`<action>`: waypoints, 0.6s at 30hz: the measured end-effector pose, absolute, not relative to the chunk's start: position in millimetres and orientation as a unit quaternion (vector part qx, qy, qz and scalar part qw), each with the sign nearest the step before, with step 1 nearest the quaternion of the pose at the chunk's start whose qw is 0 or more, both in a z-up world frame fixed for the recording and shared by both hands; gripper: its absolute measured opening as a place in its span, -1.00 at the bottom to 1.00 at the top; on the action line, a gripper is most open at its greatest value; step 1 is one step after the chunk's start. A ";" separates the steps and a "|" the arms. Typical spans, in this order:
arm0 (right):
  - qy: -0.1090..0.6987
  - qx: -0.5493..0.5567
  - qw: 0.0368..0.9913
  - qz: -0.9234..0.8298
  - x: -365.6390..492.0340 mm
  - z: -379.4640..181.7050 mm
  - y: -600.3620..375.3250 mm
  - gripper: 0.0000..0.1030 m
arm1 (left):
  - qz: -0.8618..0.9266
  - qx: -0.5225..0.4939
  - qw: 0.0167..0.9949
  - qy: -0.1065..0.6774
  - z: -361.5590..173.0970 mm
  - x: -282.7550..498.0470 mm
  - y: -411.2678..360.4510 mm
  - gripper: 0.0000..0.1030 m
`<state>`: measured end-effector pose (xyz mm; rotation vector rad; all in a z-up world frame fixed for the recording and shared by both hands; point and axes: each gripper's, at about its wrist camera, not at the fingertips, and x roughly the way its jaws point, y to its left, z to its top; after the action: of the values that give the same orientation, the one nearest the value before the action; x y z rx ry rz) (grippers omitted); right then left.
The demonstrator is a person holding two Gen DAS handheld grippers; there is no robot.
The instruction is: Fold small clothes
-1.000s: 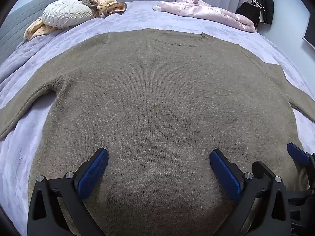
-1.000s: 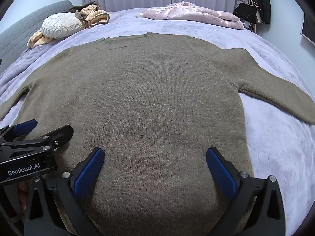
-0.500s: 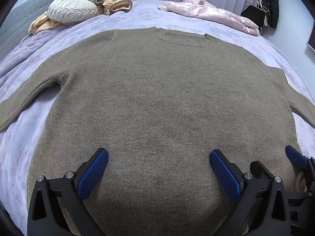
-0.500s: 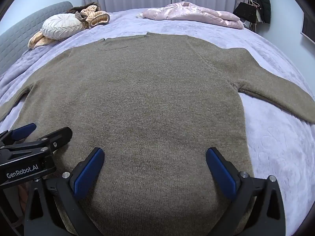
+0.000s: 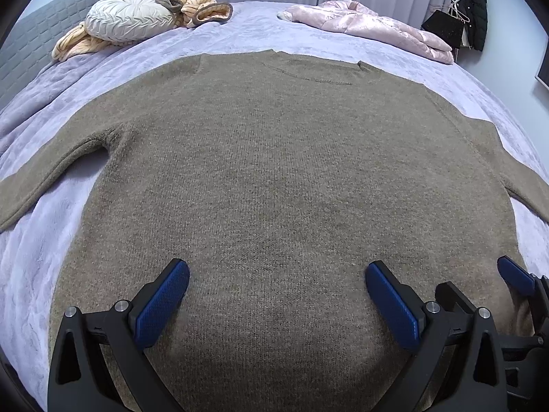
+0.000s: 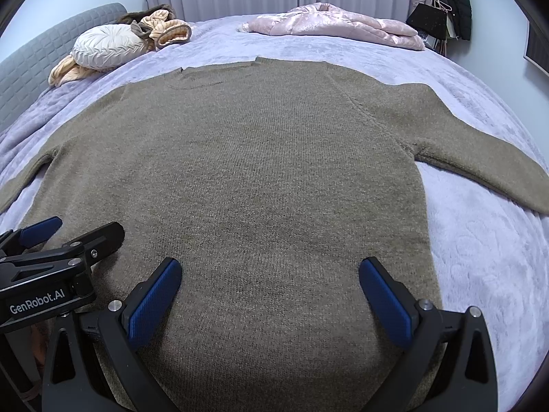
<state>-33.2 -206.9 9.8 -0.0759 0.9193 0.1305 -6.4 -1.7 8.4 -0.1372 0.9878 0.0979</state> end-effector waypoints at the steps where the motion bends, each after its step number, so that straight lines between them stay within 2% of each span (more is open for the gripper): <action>1: 0.445 -0.038 0.893 0.062 -32.1 9.9 -207.3 1.00 | 0.046 -0.066 0.877 0.474 8.0 -5.6 -1.1 1.00; 6: 0.448 -0.038 0.891 0.062 -32.0 9.5 -208.5 1.00 | 0.045 -0.057 0.868 0.491 8.2 -3.5 -2.5 1.00; 14: 0.506 -0.092 0.857 0.044 -17.8 22.8 -192.9 1.00 | 0.046 -0.057 0.836 0.544 16.8 4.5 -0.2 1.00; 18: 0.473 -0.130 0.870 0.037 -26.2 42.5 -186.7 1.00 | 0.059 -0.071 0.844 0.528 40.6 -1.5 1.9 1.00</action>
<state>-26.2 -186.7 42.5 -0.2723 0.9895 0.0780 -1.5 1.9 40.6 -0.1505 1.1133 0.1248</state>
